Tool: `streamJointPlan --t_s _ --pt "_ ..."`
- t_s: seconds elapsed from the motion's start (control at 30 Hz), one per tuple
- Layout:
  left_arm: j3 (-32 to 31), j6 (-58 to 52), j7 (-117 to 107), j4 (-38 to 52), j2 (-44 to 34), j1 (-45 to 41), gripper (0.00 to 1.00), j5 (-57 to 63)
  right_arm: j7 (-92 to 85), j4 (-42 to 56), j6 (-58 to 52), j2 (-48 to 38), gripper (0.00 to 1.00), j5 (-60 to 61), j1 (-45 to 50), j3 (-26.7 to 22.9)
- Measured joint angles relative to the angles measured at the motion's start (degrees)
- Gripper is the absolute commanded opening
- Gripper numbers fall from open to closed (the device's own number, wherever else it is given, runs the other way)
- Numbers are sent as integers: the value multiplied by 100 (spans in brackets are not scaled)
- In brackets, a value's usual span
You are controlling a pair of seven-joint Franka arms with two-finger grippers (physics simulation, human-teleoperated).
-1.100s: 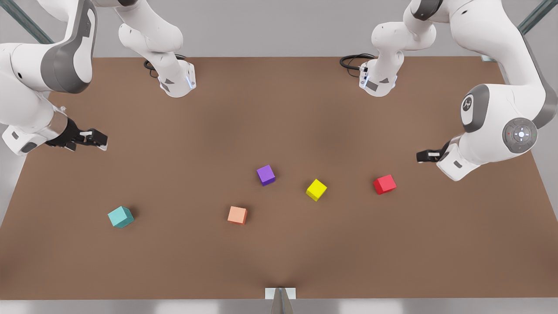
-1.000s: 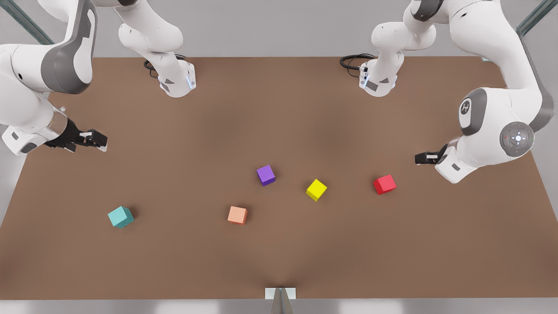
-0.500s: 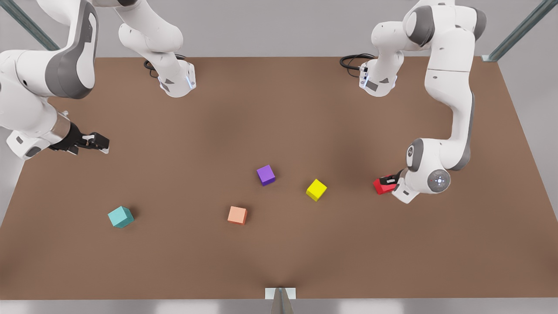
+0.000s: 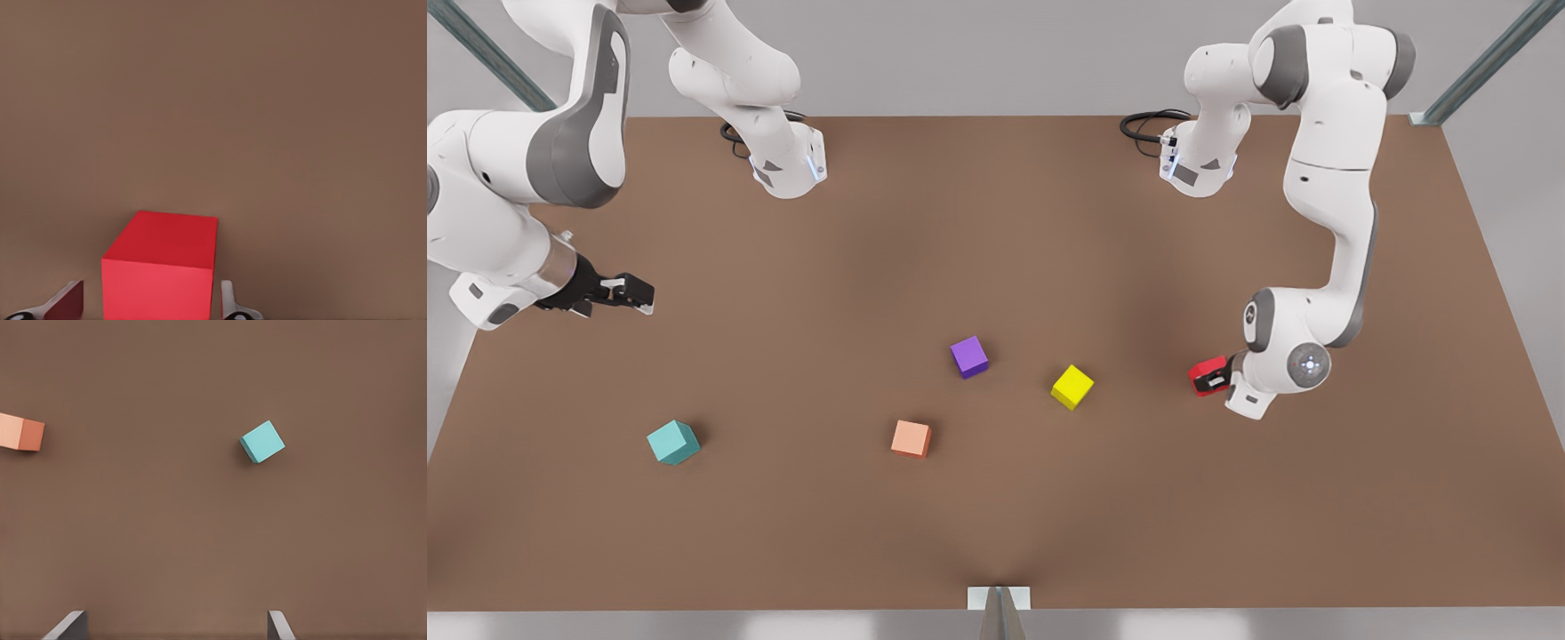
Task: Pick up red wooden cube and pass to hand red wooden cube and place in blue wooden cube
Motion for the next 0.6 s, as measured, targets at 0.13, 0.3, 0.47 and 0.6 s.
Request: streamJointPlan --t_s 0.13,0.3,0.47,0.6 --pt "0 89 -79 -58 112 0 100 -5 -5 -14 7 0 100 3 0 0" --pt "0 269 -157 -82 258 0 100 -19 -10 -83 44 -1 100 6 0 0" --pt "-1 459 -219 -82 340 0 76 -25 -14 -100 66 0 100 5 0 0" --pt "-11 551 -279 -65 320 3 70 -19 -17 -121 75 -6 100 6 0 0"
